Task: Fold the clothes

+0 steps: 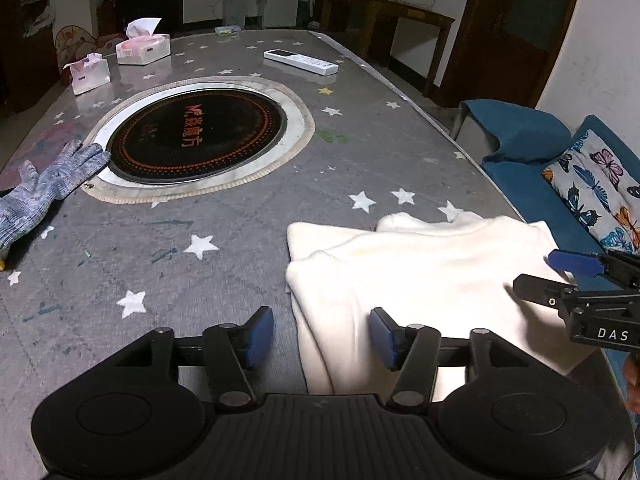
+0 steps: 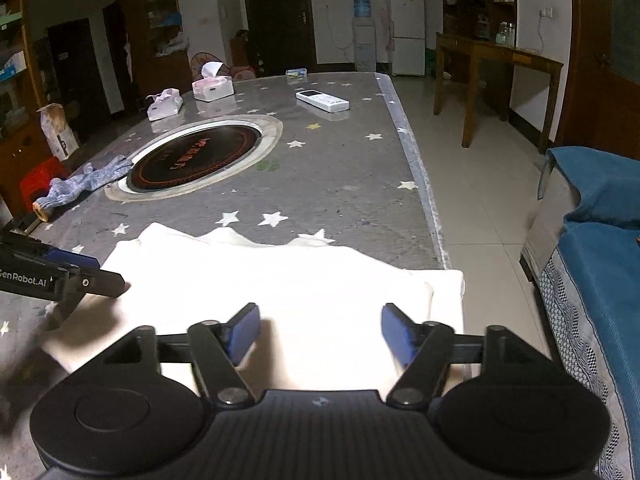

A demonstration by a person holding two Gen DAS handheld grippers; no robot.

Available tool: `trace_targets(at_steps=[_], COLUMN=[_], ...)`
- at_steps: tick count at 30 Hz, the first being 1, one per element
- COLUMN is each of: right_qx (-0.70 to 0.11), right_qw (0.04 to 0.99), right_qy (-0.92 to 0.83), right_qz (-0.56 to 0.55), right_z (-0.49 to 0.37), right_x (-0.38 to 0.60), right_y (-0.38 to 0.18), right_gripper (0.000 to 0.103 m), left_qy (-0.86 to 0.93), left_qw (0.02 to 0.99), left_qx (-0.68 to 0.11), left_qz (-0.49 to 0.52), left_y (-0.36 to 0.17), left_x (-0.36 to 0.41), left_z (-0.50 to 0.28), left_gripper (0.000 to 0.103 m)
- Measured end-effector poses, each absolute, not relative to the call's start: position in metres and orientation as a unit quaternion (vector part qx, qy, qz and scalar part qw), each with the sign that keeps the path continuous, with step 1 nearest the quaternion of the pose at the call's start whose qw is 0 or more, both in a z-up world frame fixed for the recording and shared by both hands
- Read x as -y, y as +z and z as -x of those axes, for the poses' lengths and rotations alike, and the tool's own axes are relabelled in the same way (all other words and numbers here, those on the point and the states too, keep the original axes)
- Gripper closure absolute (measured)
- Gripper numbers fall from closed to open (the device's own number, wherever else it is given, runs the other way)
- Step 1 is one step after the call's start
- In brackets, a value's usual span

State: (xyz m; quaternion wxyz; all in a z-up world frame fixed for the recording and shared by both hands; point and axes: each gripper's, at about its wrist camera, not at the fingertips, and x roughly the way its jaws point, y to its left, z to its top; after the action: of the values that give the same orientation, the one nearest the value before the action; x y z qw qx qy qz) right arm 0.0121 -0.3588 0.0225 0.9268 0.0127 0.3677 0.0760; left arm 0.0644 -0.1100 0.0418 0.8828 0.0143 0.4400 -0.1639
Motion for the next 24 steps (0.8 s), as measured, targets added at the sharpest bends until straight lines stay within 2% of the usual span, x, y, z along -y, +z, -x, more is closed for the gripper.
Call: trace_targets(at_steps=[9,24], right_qx=[-0.367,-0.345], right_qw=[0.927,0.936], right_qy=[0.073,0.061], right_qz=[-0.016,0.025], right_z=[0.013,0.049], right_x=[0.352,0.334], right_y=[0.025,0.019], right_gripper=[0.018,0.016], left_qy=[-0.166,-0.160], left_qw=[0.885,0.891], left_qx=[-0.435,-0.423], left_qz=[-0.020,-0.035], left_y=[0.043,0.036], left_x=[0.108,0.109], left_z=[-0.034,-0.010], left_gripper=[0.033,0.030])
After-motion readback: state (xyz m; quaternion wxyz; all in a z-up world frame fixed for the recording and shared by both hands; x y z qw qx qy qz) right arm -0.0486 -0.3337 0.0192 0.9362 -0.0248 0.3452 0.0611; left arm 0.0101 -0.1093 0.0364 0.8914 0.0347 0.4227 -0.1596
